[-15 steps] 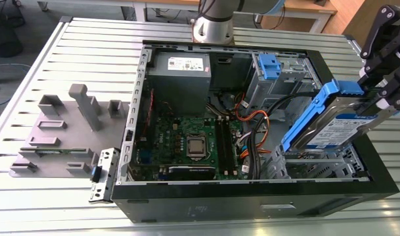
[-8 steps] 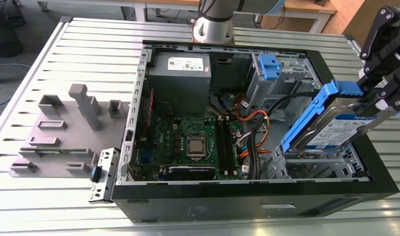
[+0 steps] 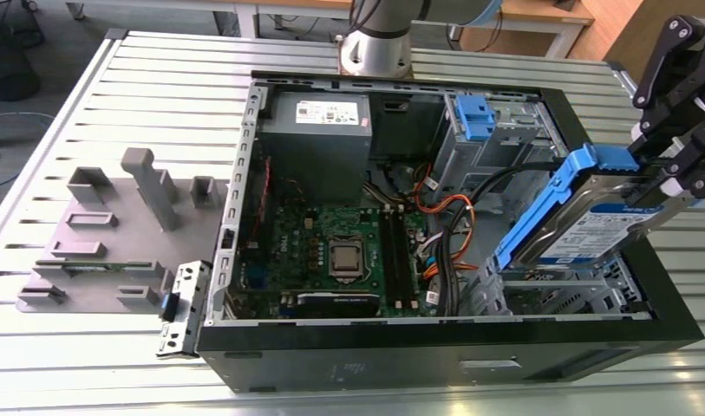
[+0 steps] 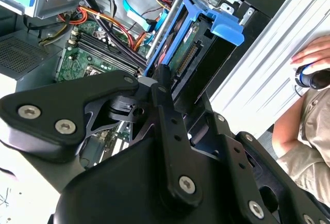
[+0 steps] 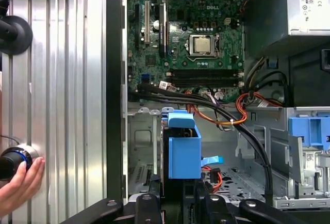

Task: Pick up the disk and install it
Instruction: 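Pick up the disk, then insert the disk into the insertion slot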

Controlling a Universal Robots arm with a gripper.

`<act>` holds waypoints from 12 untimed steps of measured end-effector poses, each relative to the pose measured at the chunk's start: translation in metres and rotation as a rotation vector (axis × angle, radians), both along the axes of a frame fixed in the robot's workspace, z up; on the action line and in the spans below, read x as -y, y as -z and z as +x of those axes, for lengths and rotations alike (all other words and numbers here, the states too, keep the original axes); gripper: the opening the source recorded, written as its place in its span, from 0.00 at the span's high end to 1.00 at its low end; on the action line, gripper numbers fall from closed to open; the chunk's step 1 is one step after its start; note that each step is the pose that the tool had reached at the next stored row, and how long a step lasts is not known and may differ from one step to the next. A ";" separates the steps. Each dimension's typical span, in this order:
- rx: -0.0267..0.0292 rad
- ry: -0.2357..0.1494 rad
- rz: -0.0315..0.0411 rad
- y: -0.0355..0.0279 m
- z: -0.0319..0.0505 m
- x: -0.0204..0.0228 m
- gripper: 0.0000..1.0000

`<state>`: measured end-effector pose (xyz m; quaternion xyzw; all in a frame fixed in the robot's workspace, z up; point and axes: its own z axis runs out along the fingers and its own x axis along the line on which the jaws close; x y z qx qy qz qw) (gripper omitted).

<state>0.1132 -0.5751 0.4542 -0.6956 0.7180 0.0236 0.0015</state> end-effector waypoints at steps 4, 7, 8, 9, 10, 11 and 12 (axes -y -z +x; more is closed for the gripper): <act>0.0000 0.000 0.0002 0.0011 0.0010 0.0000 0.65; 0.0000 0.000 0.0001 0.0028 0.0011 0.0000 0.65; 0.0000 0.000 0.0000 0.0031 0.0011 0.0000 0.65; 0.0000 0.000 -0.0001 0.0034 0.0011 0.0000 0.65; 0.0000 0.000 0.0000 0.0036 0.0011 0.0000 0.65; 0.0000 0.000 0.0000 0.0039 0.0011 0.0000 0.65; 0.0000 0.000 0.0000 0.0042 0.0011 0.0000 0.65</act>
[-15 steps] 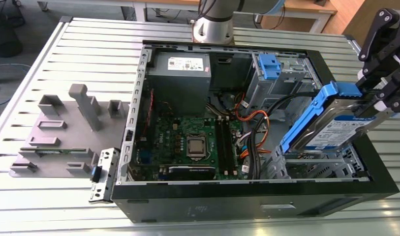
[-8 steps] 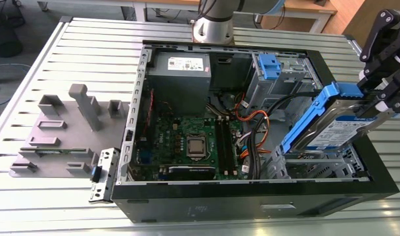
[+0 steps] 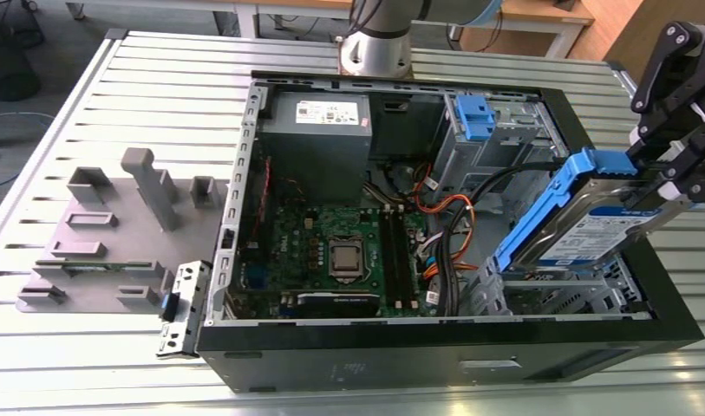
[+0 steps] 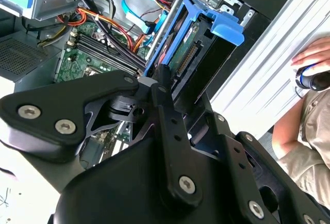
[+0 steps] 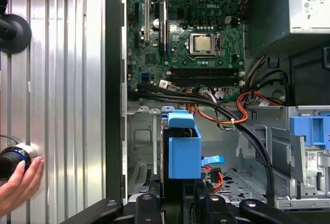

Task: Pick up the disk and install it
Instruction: 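Insert the disk into the insertion slot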

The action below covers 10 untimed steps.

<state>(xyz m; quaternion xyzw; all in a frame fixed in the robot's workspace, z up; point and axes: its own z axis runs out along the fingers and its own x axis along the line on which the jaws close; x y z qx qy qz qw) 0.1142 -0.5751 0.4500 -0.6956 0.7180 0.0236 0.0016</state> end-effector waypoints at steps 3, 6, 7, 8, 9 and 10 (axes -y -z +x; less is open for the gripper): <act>0.0000 0.000 0.0000 0.0002 0.0000 0.0004 0.65; 0.0000 0.000 -0.0001 0.0002 0.0000 0.0013 0.65; 0.0000 0.000 0.0000 0.0003 0.0000 0.0016 0.65; 0.0000 0.000 -0.0001 0.0003 0.0000 0.0019 0.65; 0.0000 0.000 0.0003 0.0005 0.0000 0.0021 0.65; 0.0000 0.000 0.0002 0.0009 0.0000 0.0022 0.65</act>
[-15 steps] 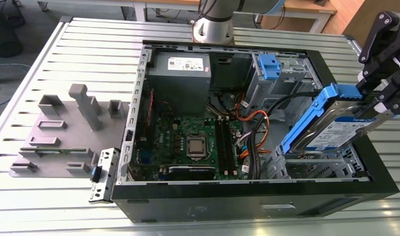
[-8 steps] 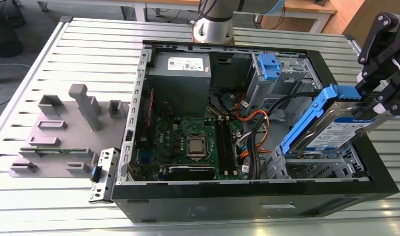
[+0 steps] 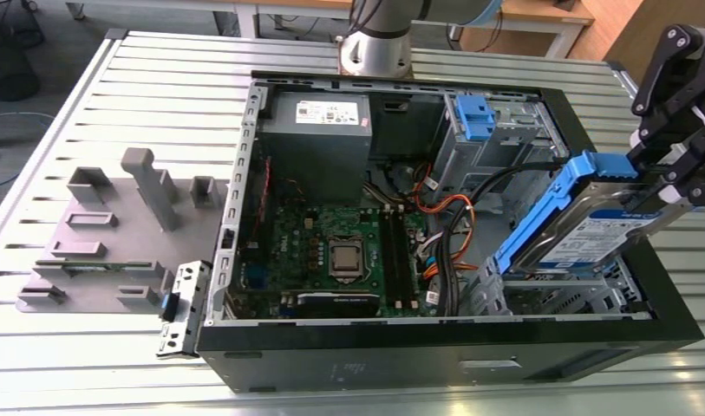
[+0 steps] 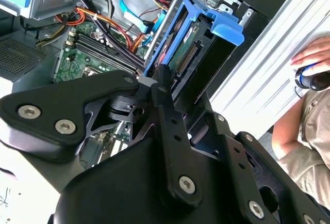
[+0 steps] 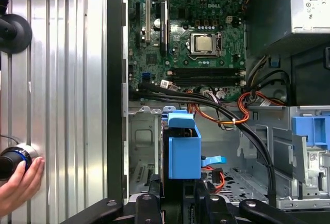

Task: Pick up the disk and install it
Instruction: 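Insert the disk into the insertion slot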

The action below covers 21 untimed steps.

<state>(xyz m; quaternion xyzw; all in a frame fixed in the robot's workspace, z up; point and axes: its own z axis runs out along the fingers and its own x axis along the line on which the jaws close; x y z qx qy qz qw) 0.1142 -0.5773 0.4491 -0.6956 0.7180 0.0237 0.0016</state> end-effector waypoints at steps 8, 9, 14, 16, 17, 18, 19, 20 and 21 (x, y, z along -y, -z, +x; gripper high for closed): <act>0.0000 0.000 -0.0004 0.0023 0.0001 0.0002 0.65; 0.0000 0.000 -0.0002 0.0027 0.0001 0.0002 0.65; 0.0000 0.000 -0.0002 0.0052 0.0001 0.0002 0.65; 0.0000 0.000 -0.0004 0.0053 0.0001 0.0002 0.65; 0.0000 0.000 -0.0003 0.0054 0.0001 0.0002 0.65; 0.0000 0.000 -0.0003 0.0056 0.0003 0.0002 0.65; 0.0000 0.000 -0.0003 0.0056 0.0004 0.0002 0.65; 0.0000 0.000 -0.0003 0.0057 0.0004 0.0002 0.65; 0.0000 0.000 -0.0003 0.0059 0.0004 0.0002 0.65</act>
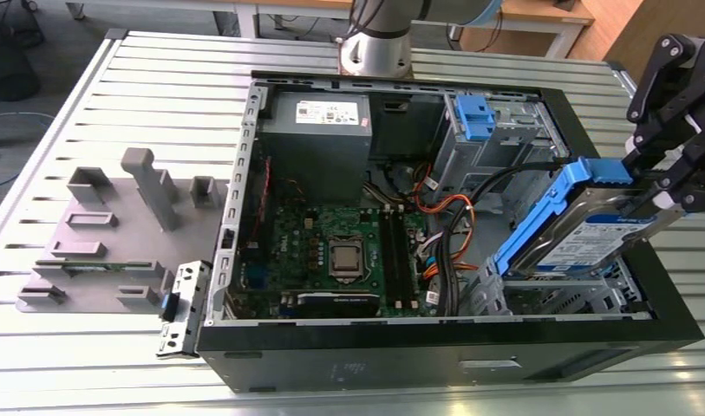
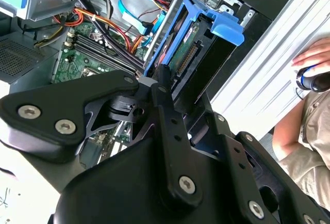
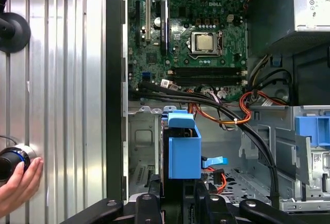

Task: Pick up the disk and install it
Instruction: 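Insert the disk into the insertion slot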

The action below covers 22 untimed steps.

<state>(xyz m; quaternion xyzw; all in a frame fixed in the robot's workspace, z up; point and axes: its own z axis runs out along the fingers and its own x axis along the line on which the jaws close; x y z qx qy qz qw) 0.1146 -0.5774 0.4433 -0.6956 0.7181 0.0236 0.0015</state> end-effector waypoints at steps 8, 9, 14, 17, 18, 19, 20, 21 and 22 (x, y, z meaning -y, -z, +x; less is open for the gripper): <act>0.0000 0.000 0.0000 0.0115 0.0000 0.0000 0.65; 0.0000 0.000 0.0000 0.0133 0.0000 0.0000 0.65; 0.0000 0.000 0.0001 0.0224 0.0000 0.0000 0.65; 0.0000 0.000 0.0001 0.0278 0.0000 0.0000 0.65; 0.0000 0.000 0.0001 0.0296 0.0000 0.0000 0.65; 0.0000 0.000 0.0000 0.0315 0.0000 0.0000 0.65; 0.0000 0.000 0.0000 0.0334 0.0000 0.0000 0.65; 0.0000 0.000 0.0002 0.0352 0.0000 0.0000 0.65; 0.0000 0.000 0.0001 0.0370 0.0000 0.0000 0.65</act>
